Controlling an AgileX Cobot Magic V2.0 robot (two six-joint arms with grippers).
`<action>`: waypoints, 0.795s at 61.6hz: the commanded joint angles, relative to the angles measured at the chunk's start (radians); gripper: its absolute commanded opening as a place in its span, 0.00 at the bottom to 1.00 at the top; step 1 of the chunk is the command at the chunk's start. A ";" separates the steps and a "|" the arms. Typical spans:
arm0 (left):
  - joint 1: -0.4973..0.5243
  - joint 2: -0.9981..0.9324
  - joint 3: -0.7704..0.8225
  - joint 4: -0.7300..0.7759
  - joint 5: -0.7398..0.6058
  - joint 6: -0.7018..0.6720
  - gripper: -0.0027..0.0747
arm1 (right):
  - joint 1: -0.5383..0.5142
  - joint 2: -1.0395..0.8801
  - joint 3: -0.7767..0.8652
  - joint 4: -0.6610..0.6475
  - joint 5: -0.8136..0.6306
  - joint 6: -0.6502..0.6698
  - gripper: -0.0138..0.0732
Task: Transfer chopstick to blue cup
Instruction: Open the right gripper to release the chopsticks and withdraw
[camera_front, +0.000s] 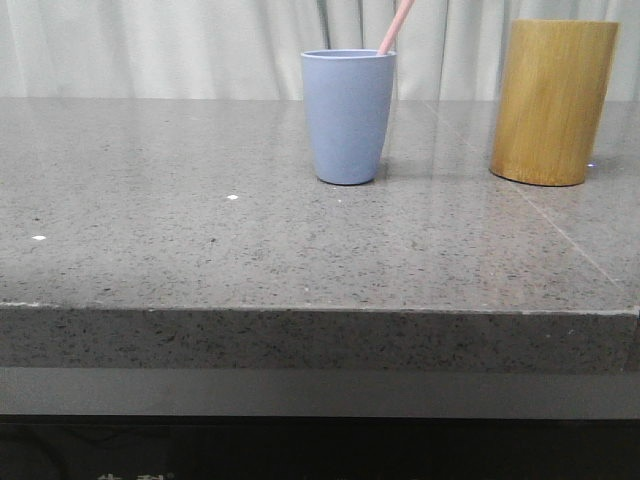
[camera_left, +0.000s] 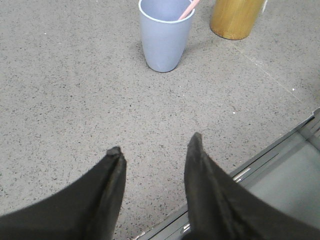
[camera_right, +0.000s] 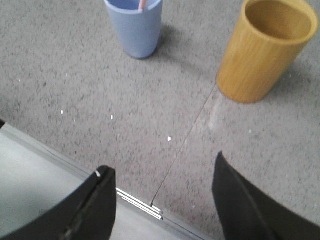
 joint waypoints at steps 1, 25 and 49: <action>-0.006 -0.006 -0.029 -0.011 -0.075 -0.011 0.42 | -0.007 -0.063 0.028 -0.003 -0.074 0.004 0.67; -0.006 -0.006 -0.029 -0.011 -0.075 -0.011 0.01 | -0.007 -0.136 0.104 -0.004 -0.090 0.004 0.07; -0.006 -0.006 -0.029 -0.011 -0.075 -0.011 0.01 | -0.007 -0.135 0.112 -0.004 -0.106 0.004 0.08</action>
